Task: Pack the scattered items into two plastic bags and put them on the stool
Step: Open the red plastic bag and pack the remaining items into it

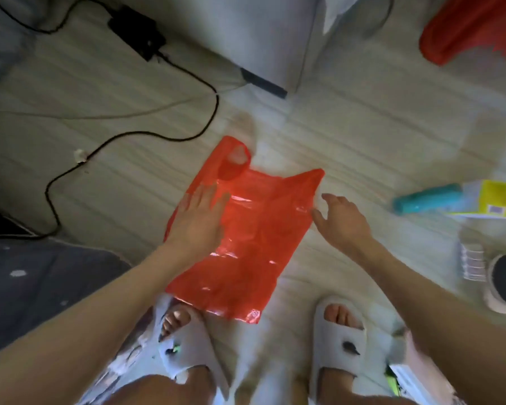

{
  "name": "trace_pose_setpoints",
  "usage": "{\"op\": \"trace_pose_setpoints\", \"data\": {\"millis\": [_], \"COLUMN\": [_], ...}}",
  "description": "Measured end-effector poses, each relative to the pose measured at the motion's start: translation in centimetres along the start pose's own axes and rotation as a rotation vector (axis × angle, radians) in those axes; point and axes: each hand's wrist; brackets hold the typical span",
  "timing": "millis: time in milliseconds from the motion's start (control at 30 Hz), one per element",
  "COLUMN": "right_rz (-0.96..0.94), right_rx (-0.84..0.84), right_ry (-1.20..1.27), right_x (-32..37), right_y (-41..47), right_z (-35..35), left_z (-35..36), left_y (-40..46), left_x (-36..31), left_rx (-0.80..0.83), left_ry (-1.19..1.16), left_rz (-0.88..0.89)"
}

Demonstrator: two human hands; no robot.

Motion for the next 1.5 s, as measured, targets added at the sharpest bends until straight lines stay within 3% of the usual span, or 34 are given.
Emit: {"op": "trace_pose_setpoints", "data": {"millis": [67, 133, 233, 333, 467, 633, 700, 833, 933, 1000, 1067, 1167, 1300, 1367, 1500], "right_rz": [0.002, 0.082, 0.203, 0.209, 0.125, -0.132, -0.253, -0.539, -0.706, -0.784, -0.852, -0.919, -0.903, -0.837, -0.619], "right_rx": [-0.072, -0.144, -0.170, -0.107, -0.132, -0.267, -0.392, -0.549, -0.579, -0.610, -0.670, -0.755, -0.800, -0.804, -0.751], "right_ry": [-0.097, -0.027, 0.239, 0.528, 0.939, 1.300, 1.317, 1.193, 1.105, 1.064, 1.039, 1.005, 0.948, 0.917, 0.864], "right_x": [-0.5, -0.4, 0.0, 0.3, 1.0, 2.5, 3.3, 4.1, 3.3, 2.5, 1.7, 0.8, 1.0, 0.9, -0.4], "right_y": [4.3, 8.5, 12.9, 14.5, 11.4, 3.7, -0.7, -11.1, -17.4, -21.2, -24.3, -27.3, -27.8, -26.6, -21.9], "right_z": [2.7, 5.0, 7.7, 9.0, 4.9, -7.5, -11.7, -17.3, -19.4, -20.2, -20.6, -20.7, -19.9, -19.2, -17.3], "left_z": [3.6, 6.6, 9.0, 8.2, 3.6, -4.7, -7.7, -13.2, -17.5, -19.7, -20.8, -20.8, -20.3, -20.5, -20.6], "left_y": [3.6, 6.8, 9.8, 10.3, 7.9, 3.0, 0.4, -5.6, -9.6, -12.0, -13.7, -15.1, -15.6, -15.0, -12.5], "left_x": [0.9, 2.3, 4.5, 5.5, 4.4, 1.8, -0.4, -5.9, -9.8, -12.6, -15.5, -18.5, -19.7, -19.6, -18.3], "left_rx": [-0.078, -0.113, -0.160, -0.173, -0.249, -0.489, -0.584, -1.004, -1.187, -1.142, -0.975, -0.781, -0.914, -0.893, -0.432], "left_ry": [0.056, 0.154, 0.362, 0.472, 0.277, 0.015, -0.085, -0.213, -0.265, -0.280, -0.342, -0.557, -0.591, -0.647, -0.877], "left_rz": [0.033, 0.079, 0.160, 0.195, 0.093, -0.065, -0.103, 0.104, 0.325, 0.490, 0.644, 0.728, 0.704, 0.679, 0.582]}}
Point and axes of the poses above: each hand's wrist, its own y-axis towards the middle knuckle, its own z-axis out of the palm, x = y × z, and after that the axes turned 3 degrees about z, right-handed
